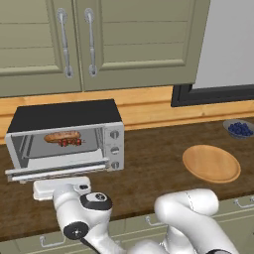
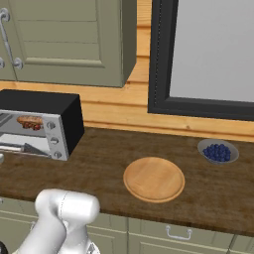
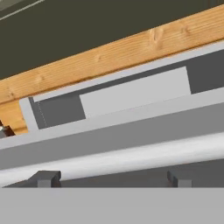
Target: Pick up the kebab skewer and baguette bread, and place them inside the toaster oven. Close the toaster oven door and start by setting the timer.
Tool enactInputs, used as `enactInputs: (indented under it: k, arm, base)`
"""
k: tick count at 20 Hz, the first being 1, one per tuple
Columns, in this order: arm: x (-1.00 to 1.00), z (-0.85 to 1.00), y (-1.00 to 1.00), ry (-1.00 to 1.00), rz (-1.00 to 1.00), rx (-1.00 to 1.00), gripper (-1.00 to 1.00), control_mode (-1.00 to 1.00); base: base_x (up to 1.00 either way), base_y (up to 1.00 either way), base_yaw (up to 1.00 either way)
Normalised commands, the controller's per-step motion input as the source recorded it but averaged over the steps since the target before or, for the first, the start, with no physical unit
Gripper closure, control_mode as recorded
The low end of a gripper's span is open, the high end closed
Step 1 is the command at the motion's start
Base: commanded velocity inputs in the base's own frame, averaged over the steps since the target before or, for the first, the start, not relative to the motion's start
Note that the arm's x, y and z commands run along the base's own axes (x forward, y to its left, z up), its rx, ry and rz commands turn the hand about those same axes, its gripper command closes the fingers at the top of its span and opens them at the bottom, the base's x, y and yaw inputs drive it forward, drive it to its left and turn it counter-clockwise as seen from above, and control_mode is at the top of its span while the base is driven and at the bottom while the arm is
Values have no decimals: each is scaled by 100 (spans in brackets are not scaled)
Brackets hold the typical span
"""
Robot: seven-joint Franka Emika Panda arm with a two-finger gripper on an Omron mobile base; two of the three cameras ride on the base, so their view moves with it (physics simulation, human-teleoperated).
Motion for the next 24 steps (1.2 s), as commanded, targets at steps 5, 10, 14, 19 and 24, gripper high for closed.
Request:
enactInputs:
  k: [5,10,14,19,24]
  arm:
    - [44,14,0,0,0,0,-100,-100]
    - [43,12,0,0,0,0,-100,-100]
    - [42,10,0,0,0,0,-100,-100]
    - [35,10,0,0,0,0,-100,-100]
    - [30,4,0,0,0,0,-100,-100]
  base:
    - [0,0,0]
    - [0,0,0]
    - [0,0,0]
    - [0,0,0]
    - [0,0,0]
